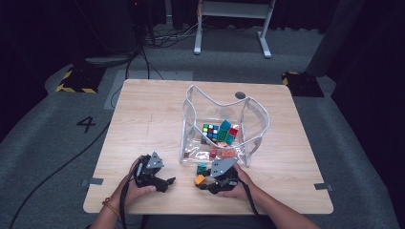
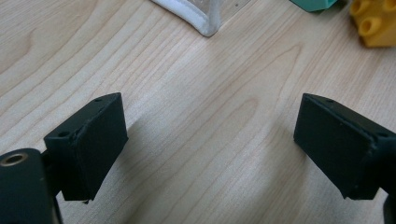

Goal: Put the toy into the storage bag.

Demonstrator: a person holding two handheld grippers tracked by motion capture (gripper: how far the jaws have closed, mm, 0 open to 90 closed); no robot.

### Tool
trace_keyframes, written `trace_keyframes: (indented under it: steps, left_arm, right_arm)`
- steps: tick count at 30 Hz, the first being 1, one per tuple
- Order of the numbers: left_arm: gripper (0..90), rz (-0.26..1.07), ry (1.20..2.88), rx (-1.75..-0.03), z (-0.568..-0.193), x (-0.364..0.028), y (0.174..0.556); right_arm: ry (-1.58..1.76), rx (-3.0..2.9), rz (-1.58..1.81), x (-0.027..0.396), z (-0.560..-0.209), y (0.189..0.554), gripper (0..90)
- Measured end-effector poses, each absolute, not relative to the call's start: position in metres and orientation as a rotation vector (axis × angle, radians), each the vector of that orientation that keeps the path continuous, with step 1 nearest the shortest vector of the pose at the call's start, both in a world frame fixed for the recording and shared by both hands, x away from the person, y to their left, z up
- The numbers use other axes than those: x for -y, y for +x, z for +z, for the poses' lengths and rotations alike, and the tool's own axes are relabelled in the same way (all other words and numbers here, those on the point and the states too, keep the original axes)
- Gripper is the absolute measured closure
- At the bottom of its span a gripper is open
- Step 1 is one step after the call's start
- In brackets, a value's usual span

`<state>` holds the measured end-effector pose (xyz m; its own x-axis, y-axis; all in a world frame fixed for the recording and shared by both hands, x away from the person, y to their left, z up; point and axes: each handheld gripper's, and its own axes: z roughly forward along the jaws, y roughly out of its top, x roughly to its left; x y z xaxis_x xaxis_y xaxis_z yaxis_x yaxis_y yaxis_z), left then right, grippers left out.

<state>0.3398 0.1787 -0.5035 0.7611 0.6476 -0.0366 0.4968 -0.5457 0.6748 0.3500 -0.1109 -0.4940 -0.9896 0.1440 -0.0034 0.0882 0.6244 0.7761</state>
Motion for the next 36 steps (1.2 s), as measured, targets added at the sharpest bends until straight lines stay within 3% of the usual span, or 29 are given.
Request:
trace_keyframes:
  steps: [36]
  left_arm:
    - [9.7,0.291,2.27,-0.844,-0.503,-0.179,0.34]
  right_arm:
    - [0.545,-2.593,1.208,0.268,-0.484,0.355,55.4]
